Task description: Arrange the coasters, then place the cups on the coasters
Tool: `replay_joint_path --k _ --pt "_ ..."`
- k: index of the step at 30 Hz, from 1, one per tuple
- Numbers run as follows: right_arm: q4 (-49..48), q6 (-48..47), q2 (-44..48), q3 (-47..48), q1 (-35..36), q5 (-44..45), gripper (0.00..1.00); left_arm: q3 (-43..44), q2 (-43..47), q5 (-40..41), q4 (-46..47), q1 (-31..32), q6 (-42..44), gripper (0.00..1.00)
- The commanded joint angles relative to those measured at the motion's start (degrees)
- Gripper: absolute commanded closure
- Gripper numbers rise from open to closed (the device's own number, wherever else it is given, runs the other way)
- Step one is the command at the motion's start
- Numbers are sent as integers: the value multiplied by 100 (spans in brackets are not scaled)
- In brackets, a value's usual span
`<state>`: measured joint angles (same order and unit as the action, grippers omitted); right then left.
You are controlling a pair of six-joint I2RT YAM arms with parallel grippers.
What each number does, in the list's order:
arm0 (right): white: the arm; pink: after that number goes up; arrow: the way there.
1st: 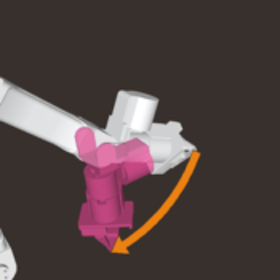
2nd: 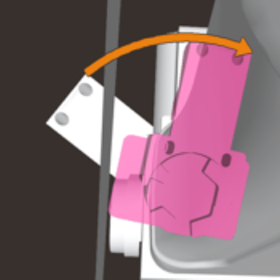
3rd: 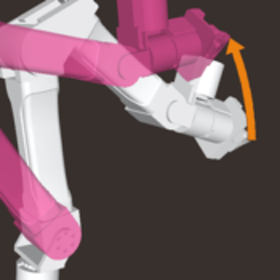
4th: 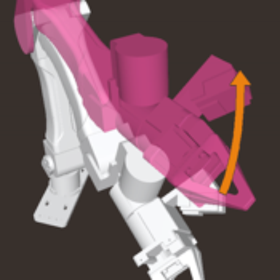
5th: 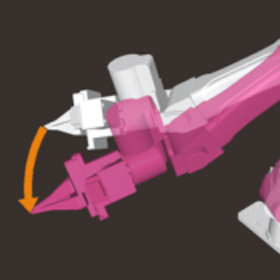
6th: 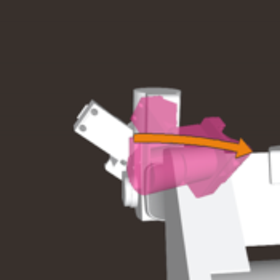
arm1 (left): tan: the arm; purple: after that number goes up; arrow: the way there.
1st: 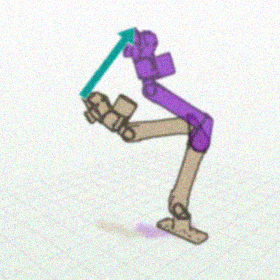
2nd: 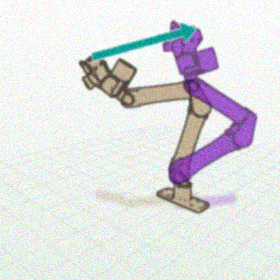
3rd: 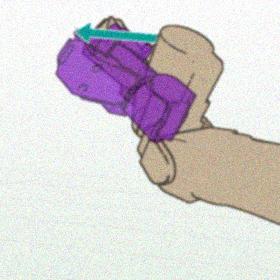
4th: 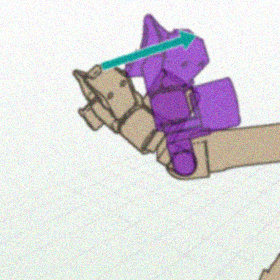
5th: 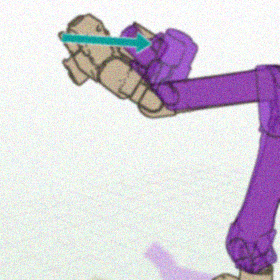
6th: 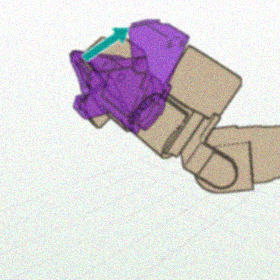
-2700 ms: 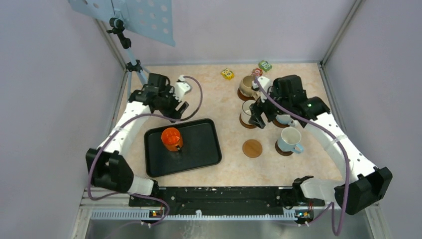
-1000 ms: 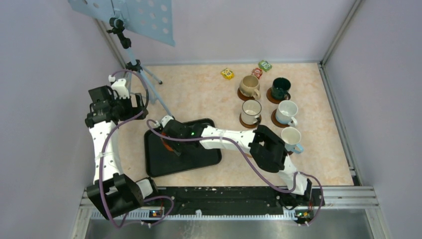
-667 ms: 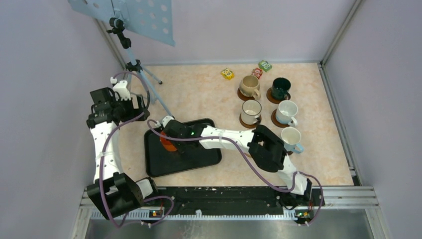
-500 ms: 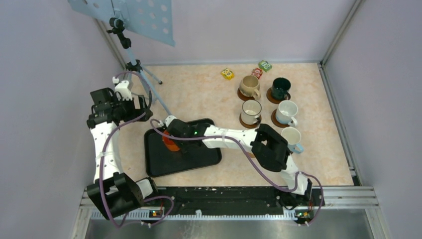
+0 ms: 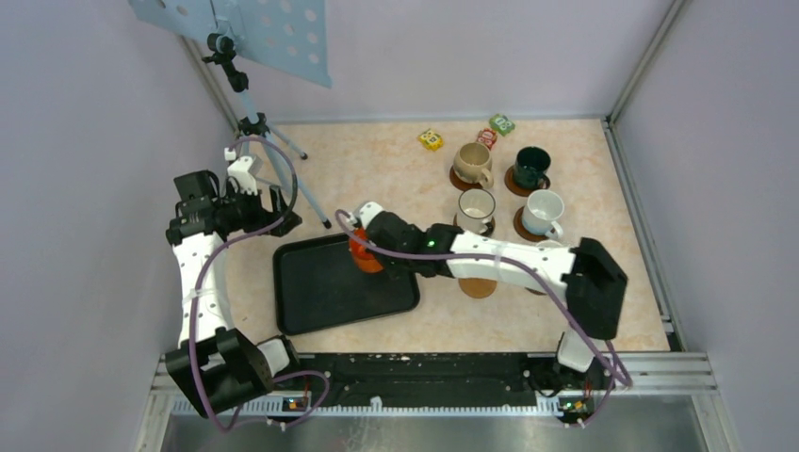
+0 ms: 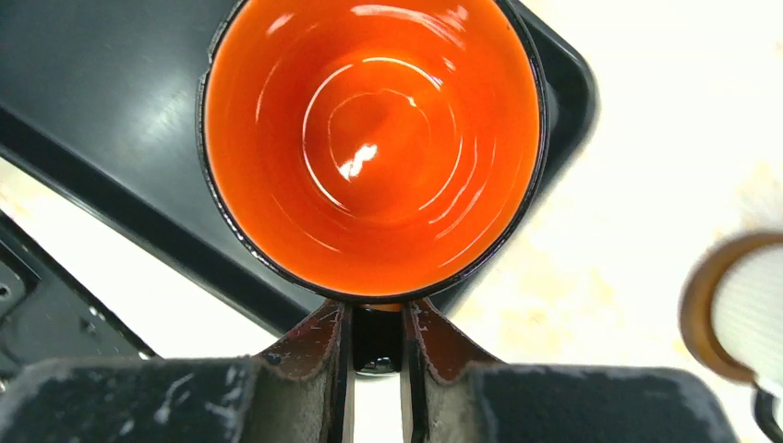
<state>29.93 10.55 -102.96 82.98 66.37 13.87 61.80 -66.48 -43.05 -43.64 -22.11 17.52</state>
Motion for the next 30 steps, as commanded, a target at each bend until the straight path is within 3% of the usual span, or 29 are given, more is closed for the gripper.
replay_joint_path --k 1,6,13,20,30 --pt "-321 -8 1350 -789 -329 256 100 7 103 -310 68 -35 112 1" --pt "-61 47 2509 -1860 -493 788 100 -9 6 -244 123 -40 129 1" --pt "184 233 3575 -3150 -788 861 100 -46 -209 -230 166 -39 137 1" --pt "443 842 4216 -3670 -1406 959 100 51 -257 -185 198 -32 54 1" --pt "626 1301 4495 -3921 -1811 352 100 132 -327 -185 185 -35 44 1"
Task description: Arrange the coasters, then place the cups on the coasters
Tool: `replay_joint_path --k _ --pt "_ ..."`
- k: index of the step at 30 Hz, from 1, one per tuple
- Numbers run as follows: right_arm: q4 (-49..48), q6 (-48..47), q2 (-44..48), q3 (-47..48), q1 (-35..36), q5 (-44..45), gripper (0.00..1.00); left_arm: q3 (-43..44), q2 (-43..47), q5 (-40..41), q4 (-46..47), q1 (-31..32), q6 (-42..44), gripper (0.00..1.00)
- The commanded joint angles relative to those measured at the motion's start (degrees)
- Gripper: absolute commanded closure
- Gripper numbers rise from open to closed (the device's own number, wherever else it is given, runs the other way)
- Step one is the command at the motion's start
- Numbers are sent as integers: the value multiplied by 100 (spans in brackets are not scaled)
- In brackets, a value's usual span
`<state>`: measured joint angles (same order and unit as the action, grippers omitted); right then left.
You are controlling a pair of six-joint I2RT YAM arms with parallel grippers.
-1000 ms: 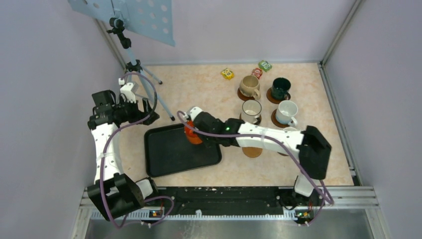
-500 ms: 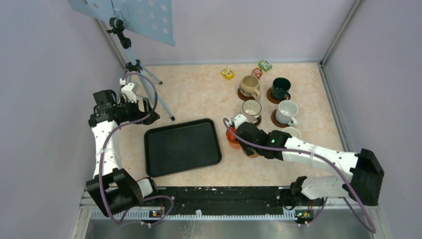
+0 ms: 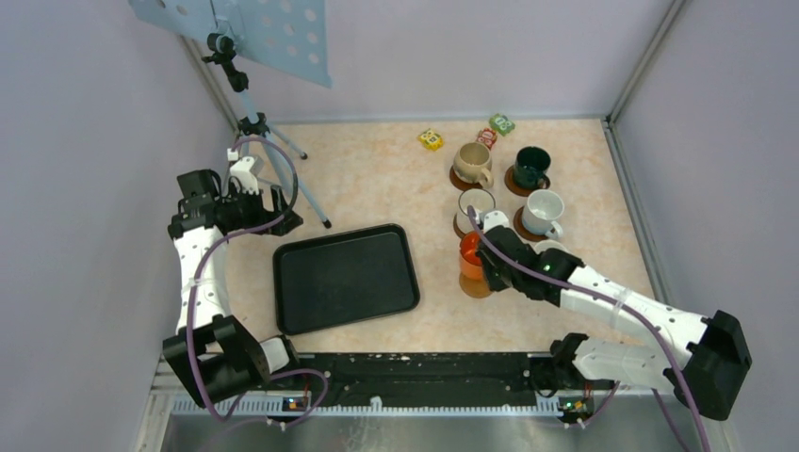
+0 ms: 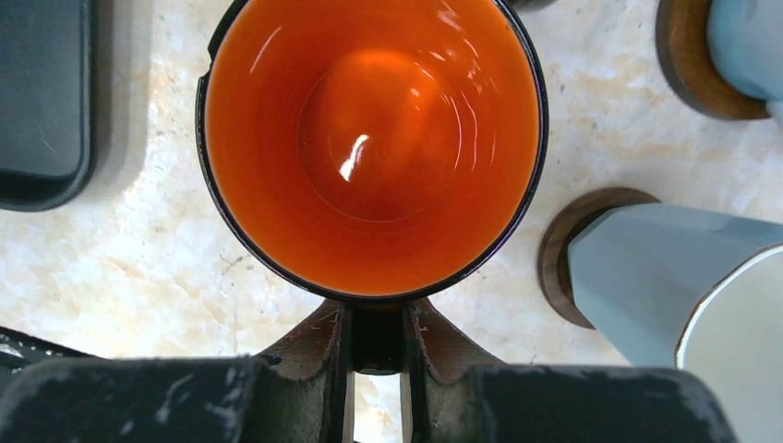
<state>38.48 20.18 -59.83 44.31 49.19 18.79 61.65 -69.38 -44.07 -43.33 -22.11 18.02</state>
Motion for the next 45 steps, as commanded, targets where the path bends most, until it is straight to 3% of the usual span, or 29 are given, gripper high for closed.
replay_joint_path --k 1,23,30,38,45 --pt "-208 386 180 -91 -97 -130 100 153 -42 -83 152 -39 -9 1" --pt "-295 438 191 -386 -250 -461 100 207 -187 -119 150 -37 -14 1" --pt "-304 409 139 -389 -252 -571 95 240 -205 -119 141 -37 -9 1" --pt "-271 460 86 -380 -252 -518 79 242 -250 -117 132 -36 -22 1" --pt "-245 491 107 -380 -250 -460 56 267 -275 -67 123 -33 -22 1"
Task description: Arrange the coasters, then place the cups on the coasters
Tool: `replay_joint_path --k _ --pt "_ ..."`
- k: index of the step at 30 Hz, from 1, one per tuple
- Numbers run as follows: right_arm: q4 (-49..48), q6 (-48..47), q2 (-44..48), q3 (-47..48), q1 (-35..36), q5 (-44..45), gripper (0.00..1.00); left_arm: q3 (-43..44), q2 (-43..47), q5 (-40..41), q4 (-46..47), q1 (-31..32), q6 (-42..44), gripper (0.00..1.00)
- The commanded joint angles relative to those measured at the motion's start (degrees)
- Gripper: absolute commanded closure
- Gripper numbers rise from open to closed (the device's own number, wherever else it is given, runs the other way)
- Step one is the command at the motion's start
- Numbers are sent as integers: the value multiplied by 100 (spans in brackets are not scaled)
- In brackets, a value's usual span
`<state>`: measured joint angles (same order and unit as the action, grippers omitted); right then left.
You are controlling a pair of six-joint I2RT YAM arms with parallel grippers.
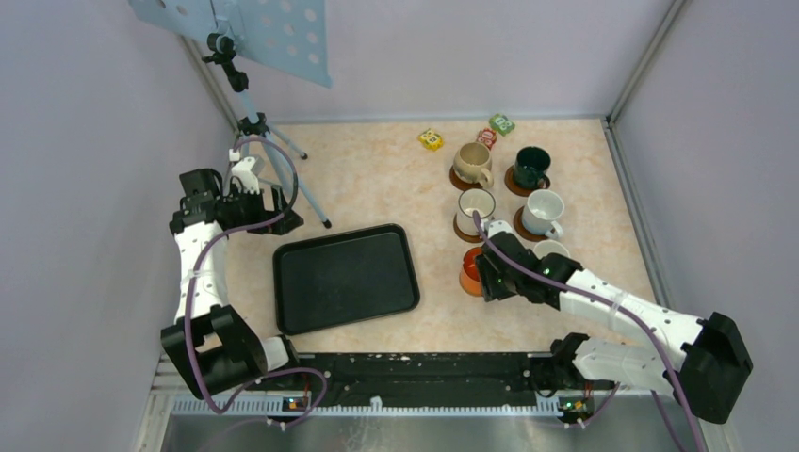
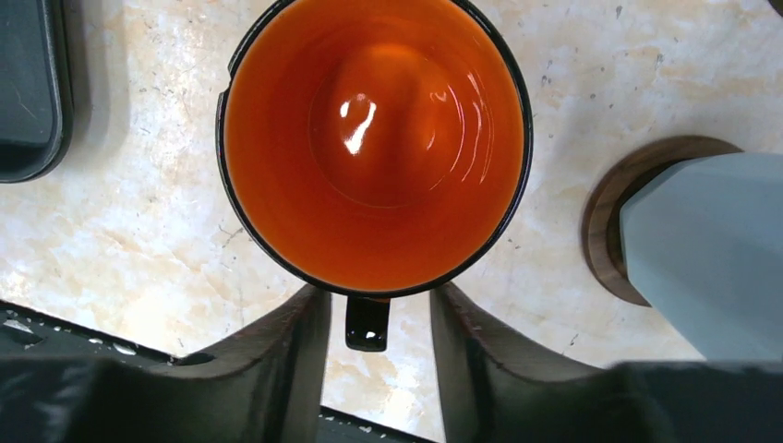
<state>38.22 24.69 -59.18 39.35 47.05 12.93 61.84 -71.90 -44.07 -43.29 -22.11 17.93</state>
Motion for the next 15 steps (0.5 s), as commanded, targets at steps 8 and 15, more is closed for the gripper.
replay_joint_path --k 8,15 --pt "-57 -21 147 409 -35 109 22 251 -63 -90 111 -35 -35 1" --pt "-110 -1669 186 1312 -77 -295 25 273 -91 -110 90 -33 -40 1"
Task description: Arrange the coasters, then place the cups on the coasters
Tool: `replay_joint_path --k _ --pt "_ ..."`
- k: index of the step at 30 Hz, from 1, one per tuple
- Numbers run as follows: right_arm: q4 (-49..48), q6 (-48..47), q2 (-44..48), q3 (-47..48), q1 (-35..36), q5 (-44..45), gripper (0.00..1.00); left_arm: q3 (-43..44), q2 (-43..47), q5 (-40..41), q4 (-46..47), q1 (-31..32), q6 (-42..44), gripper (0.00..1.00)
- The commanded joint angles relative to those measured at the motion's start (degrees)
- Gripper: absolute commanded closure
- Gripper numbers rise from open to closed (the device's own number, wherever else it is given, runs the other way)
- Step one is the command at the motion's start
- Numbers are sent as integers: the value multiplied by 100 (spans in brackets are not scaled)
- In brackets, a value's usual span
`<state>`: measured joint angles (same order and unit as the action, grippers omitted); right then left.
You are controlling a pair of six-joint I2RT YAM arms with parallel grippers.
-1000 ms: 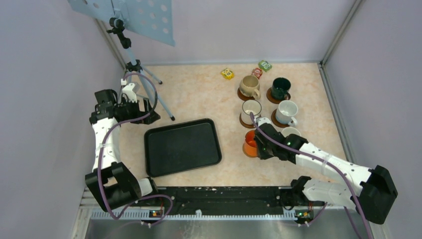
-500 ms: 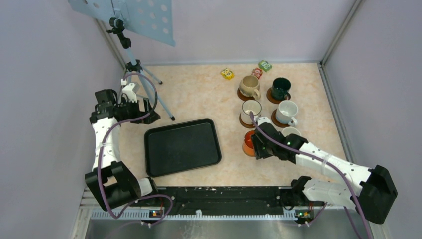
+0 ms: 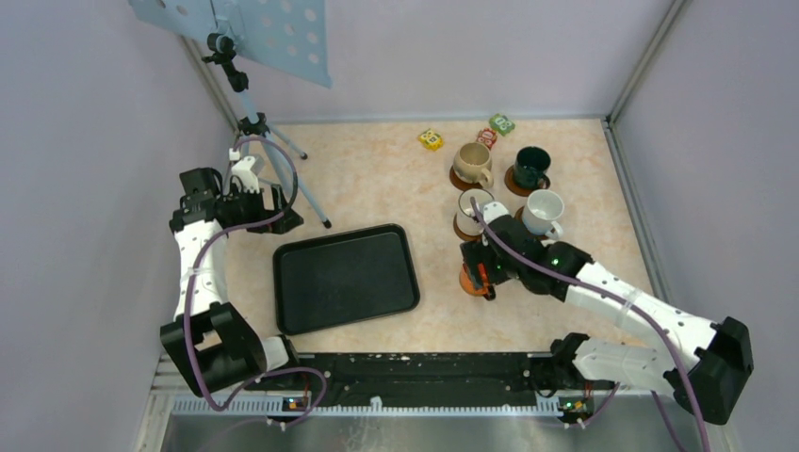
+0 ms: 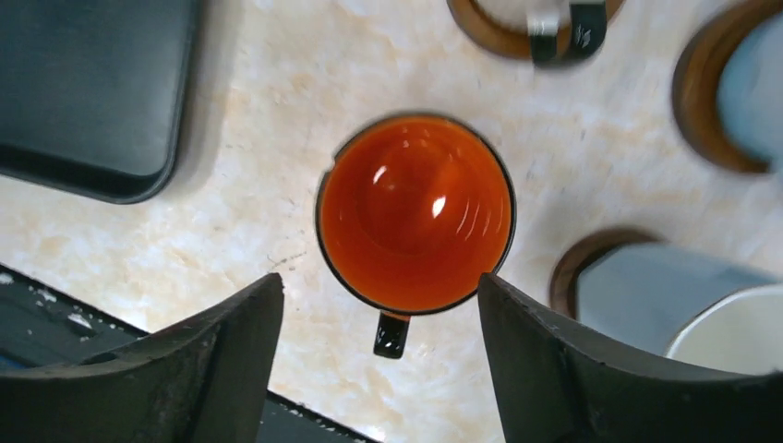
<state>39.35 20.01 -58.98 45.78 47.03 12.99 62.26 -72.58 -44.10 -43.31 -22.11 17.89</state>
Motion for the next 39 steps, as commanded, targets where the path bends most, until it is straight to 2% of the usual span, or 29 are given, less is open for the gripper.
replay_joint_path --k 1,4,7,10,12,14,16,17,22,28,39 --pt "-207 -1588 150 816 -101 -299 28 237 -24 -100 101 -35 -32 1" --pt "-44 -2604 165 1196 -201 -316 28 256 -56 -120 95 -29 -42 1" --pt "355 -3196 120 1413 -220 -1297 35 288 -89 -190 72 -31 -49 1" --pt "855 -3867 -53 1481 -212 -2661 53 305 -95 -201 27 -34 -33 1" --pt "1125 -4261 -159 1463 -204 -3152 61 274 -62 -204 24 -32 -19 1" --pt "1272 -4491 -339 1445 -119 -3279 74 244 -31 -201 37 -31 -14 1" --pt "1252 -4527 -518 1408 101 -2898 94 245 -39 -224 50 -35 -18 1" --pt "1211 -4505 -601 1353 219 -2714 100 255 -52 -253 51 -32 -33 1" --pt "857 -4345 -876 1040 695 -1869 100 300 -119 -293 -35 -30 12 1" --pt "612 -4356 -1058 808 728 -1432 100 353 -134 -350 -190 -6 123 1" --pt "845 -4577 -1354 597 742 -752 100 425 -180 -431 -294 75 210 1"
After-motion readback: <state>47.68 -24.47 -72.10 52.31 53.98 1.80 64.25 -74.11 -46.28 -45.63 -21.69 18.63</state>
